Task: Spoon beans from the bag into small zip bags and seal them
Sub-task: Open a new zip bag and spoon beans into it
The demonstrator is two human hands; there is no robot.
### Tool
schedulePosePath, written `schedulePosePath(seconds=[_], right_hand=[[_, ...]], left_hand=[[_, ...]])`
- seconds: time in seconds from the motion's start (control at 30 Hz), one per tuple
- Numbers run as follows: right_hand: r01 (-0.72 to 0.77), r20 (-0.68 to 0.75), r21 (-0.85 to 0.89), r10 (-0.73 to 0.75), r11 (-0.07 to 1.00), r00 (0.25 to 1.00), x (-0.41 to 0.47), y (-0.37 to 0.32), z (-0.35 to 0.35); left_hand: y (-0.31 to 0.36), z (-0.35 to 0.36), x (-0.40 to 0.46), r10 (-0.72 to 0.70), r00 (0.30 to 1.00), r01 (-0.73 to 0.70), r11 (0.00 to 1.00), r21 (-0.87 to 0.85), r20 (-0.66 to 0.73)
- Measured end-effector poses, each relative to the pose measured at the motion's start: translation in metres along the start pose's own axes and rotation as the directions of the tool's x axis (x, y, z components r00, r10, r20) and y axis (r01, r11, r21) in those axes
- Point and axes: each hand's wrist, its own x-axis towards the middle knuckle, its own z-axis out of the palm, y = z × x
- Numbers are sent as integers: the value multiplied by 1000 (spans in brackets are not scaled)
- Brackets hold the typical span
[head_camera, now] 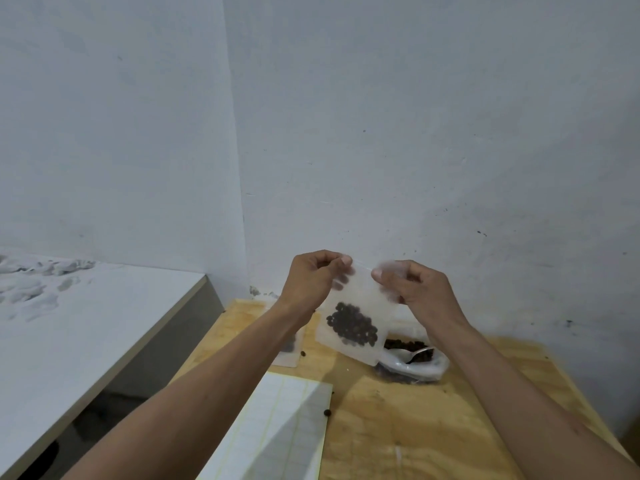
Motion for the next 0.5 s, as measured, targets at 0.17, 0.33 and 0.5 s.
schedulePosePath(seconds=[0.17,0.33,0.5], right_hand=[[4,31,-51,-2,999,1000,2,-4,4],[8,62,-113,-2,994,998,5,-6,4],[27,95,-150,-12,988,995,7,-6,9]], left_hand=[[-1,1,-1,38,998,-39,999,36,49],[-4,-1,0,38,996,-42,998,52,78],[-5,0,0,43,993,-53,995,88,108]])
